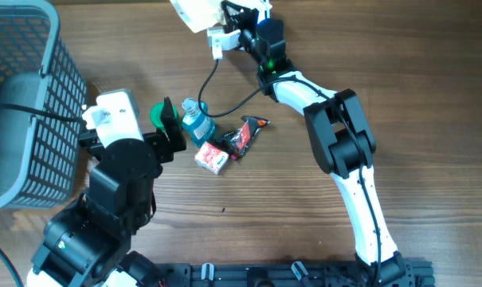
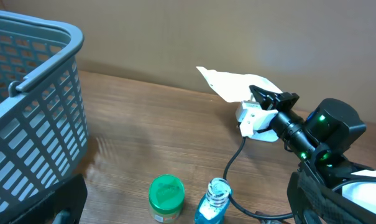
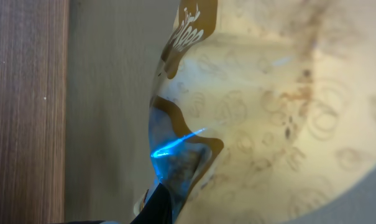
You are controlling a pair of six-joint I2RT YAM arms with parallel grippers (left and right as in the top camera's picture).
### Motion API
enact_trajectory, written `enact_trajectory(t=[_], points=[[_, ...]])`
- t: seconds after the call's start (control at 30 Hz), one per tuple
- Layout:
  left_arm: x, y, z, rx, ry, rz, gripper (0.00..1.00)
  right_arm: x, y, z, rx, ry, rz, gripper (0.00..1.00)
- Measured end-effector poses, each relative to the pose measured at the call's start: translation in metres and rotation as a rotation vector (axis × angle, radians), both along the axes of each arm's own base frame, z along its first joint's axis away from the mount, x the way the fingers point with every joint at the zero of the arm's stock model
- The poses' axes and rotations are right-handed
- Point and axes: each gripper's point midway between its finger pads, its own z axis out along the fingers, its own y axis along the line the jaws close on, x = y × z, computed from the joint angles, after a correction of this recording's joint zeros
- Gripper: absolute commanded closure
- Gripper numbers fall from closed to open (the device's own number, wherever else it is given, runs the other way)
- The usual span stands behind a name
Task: Scan the item barcode
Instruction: 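Swing the bag with the right gripper up past the white scanner, then carry the bag right and drop it on the table's right edge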
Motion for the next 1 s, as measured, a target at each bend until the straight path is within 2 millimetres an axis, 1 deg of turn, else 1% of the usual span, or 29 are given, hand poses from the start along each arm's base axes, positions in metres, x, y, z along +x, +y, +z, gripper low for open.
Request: enact_trajectory(t=[0.2, 0.3, 0.4, 0.5, 0.53, 0.57, 0.6, 0.63, 0.67, 0.7, 0.73, 0.77, 0.8, 0.87, 0.9, 0.93, 0.97, 1.0], points=[[0.000, 0.000, 0.000, 0.000, 0.000, 0.000, 0.00, 0.001, -0.002, 0.001, -0.005, 0.010, -0.006, 0.95], [0.000, 0.000, 0.000, 0.000, 0.000, 0.000, 0.00, 0.002, -0.008, 0.019, -0.010, 0.022, -0.021, 0.95], [0.000, 0.000, 0.000, 0.000, 0.000, 0.000, 0.00, 0.003, -0.018, 0.054, 0.005, -0.009, -0.053, 0.95], [0.000, 0.000, 0.000, 0.000, 0.000, 0.000, 0.00, 0.000, -0.034, 0.115, 0.046, -0.067, -0.117, 0.96], [0.000, 0.000, 0.000, 0.000, 0.000, 0.000, 0.00, -0.002, -0.040, 0.131, 0.060, -0.076, -0.138, 0.95], [0.000, 0.000, 0.000, 0.000, 0.000, 0.000, 0.00, -0.003, -0.047, 0.146, 0.074, -0.083, -0.163, 0.96], [0.000, 0.000, 0.000, 0.000, 0.000, 0.000, 0.00, -0.006, -0.057, 0.167, 0.102, -0.098, -0.198, 0.95], [0.000, 0.000, 0.000, 0.000, 0.000, 0.000, 0.00, -0.007, -0.068, 0.184, 0.132, -0.112, -0.236, 0.95], [0.000, 0.000, 0.000, 0.000, 0.000, 0.000, 0.00, -0.008, -0.078, 0.197, 0.159, -0.122, -0.268, 0.95], [0.000, 0.000, 0.000, 0.000, 0.000, 0.000, 0.00, -0.009, -0.093, 0.213, 0.197, -0.134, -0.316, 0.95], [0.000, 0.000, 0.000, 0.000, 0.000, 0.000, 0.00, -0.009, -0.096, 0.216, 0.218, -0.129, -0.326, 0.95], [0.000, 0.000, 0.000, 0.000, 0.000, 0.000, 0.00, -0.011, -0.134, 0.243, 0.289, -0.155, -0.449, 0.95], [0.000, 0.000, 0.000, 0.000, 0.000, 0.000, 0.00, -0.012, -0.160, 0.254, 0.354, -0.160, -0.533, 0.95], [0.000, 0.000, 0.000, 0.000, 0.000, 0.000, 0.00, -0.016, -0.222, 0.266, 0.514, -0.156, -0.742, 0.95], [0.000, 0.000, 0.000, 0.000, 0.000, 0.000, 0.00, -0.021, -0.257, 0.267, 0.593, -0.156, -0.857, 0.95], [0.000, 0.000, 0.000, 0.000, 0.000, 0.000, 0.00, -0.026, -0.285, 0.262, 0.647, -0.146, -0.968, 0.95], [0.000, 0.000, 0.000, 0.000, 0.000, 0.000, 0.00, -0.037, -0.328, 0.249, 0.714, -0.132, -1.152, 0.96], [0.000, 0.000, 0.000, 0.000, 0.000, 0.000, 0.00, -0.049, -0.356, 0.238, 0.751, -0.135, -1.283, 0.95]])
